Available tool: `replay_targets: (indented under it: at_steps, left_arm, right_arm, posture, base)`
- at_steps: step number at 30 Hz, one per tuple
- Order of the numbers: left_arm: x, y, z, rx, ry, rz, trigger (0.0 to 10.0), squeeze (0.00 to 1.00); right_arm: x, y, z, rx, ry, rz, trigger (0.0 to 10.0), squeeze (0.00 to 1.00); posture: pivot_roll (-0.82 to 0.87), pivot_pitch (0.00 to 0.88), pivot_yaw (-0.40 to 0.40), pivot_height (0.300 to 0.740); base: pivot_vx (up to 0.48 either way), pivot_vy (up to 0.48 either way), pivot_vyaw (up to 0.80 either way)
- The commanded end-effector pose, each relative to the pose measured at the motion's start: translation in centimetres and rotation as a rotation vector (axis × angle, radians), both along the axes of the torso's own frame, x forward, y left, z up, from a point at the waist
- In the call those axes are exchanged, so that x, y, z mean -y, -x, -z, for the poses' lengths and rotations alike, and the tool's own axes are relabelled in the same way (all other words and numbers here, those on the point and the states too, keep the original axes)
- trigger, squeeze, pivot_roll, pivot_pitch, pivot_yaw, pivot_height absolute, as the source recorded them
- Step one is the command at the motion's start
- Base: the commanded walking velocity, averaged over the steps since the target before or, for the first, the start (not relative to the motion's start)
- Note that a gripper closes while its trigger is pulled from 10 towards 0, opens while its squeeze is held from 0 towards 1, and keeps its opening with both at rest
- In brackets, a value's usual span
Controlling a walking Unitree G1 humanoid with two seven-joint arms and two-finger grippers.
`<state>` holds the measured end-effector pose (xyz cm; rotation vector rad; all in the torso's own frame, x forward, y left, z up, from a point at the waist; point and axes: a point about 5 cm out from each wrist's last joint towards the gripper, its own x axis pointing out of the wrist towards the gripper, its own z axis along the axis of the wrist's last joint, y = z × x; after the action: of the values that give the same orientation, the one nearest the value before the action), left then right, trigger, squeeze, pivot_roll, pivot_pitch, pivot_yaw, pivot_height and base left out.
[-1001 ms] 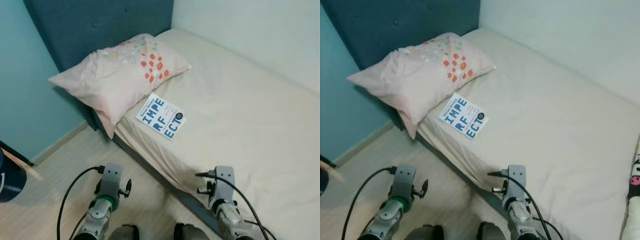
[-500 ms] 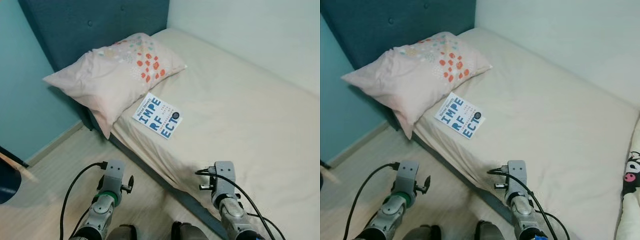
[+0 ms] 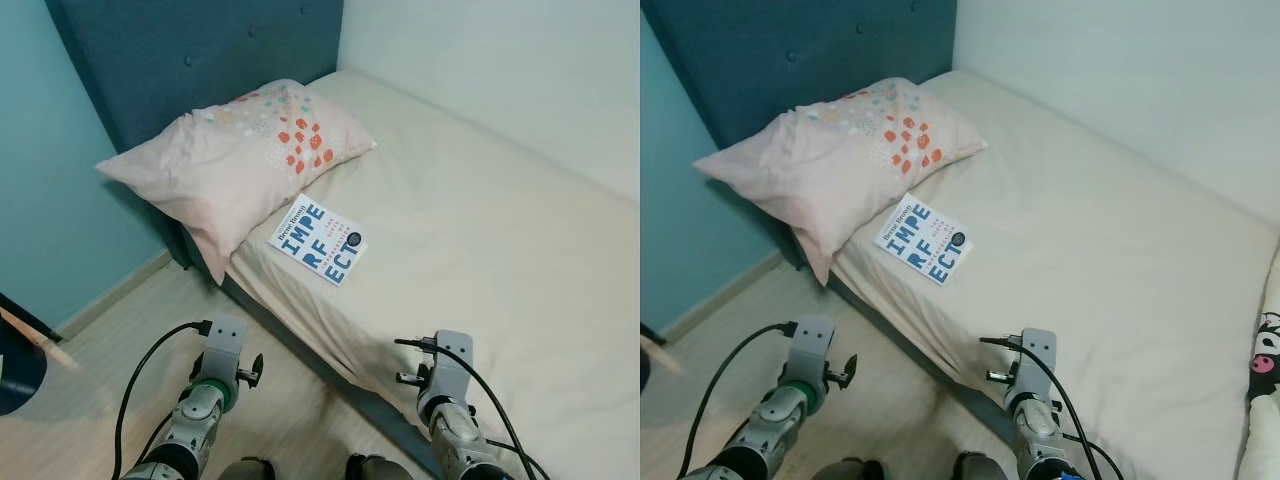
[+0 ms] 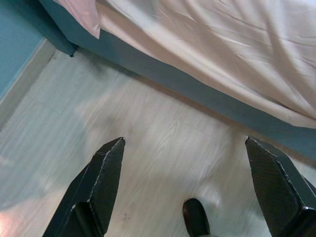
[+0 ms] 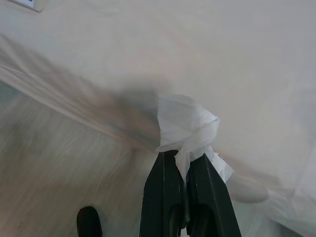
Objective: Clean up the room
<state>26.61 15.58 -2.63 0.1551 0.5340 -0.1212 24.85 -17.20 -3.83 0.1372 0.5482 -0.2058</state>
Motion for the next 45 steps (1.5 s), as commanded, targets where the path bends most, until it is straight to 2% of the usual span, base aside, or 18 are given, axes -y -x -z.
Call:
replay_targets:
  at_steps: [1, 9, 17, 25, 28, 38, 45]
  left_arm:
    - [-0.1, 0.9, 0.9, -0.048, -0.014, 0.008, 10.0, 0.00]
    - [-0.5, 0.8, 0.8, -0.059, -0.022, 0.001, 10.0, 0.00]
    - [0.3, 0.8, 0.9, -0.066, -0.003, 0.002, 10.0, 0.00]
    - [0.9, 1.2, 1.3, -0.090, -0.003, 0.047, 10.0, 0.00]
    - [0.9, 1.5, 1.5, -0.104, 0.003, 0.034, 10.0, 0.00]
    - [0.9, 2.0, 1.9, -0.123, -0.001, 0.037, 10.0, 0.00]
    - [1.0, 2.3, 2.1, -0.133, -0.008, 0.050, 10.0, 0.00]
  right_arm:
    - [-0.1, 1.0, 0.8, -0.042, 0.005, -0.008, 10.0, 0.00]
    - [0.1, 1.2, 0.9, -0.056, 0.010, 0.000, 10.0, 0.00]
    - [1.2, 1.2, 0.8, -0.052, 0.016, 0.018, 10.0, 0.00]
    - [0.3, 1.7, 1.4, -0.089, 0.014, -0.007, 10.0, 0.00]
    - [-0.2, 1.9, 1.5, -0.101, 0.042, -0.077, 10.0, 0.00]
    - [0.0, 2.0, 1.7, -0.111, 0.034, -0.081, 10.0, 0.00]
    - [-0.4, 2.2, 1.9, -0.125, 0.046, -0.133, 10.0, 0.00]
  posture:
    - [0.04, 0.039, 0.039, 0.740]
    - [0.03, 0.031, 0.048, 0.740]
    - [0.03, 0.008, 0.041, 0.740]
    - [0.02, 0.000, 0.039, 0.740]
    - [0.02, 0.000, 0.031, 0.740]
    - [0.01, 0.000, 0.019, 0.740]
    - [0.01, 0.000, 0.013, 0.740]
  base:
    - [0.000, 0.000, 0.00]
    - [0.000, 0.000, 0.00]
    - [0.000, 0.000, 0.00]
    - [0.000, 0.000, 0.00]
    - [0.000, 0.000, 0.00]
    - [0.000, 0.000, 0.00]
    - [0.000, 0.000, 0.00]
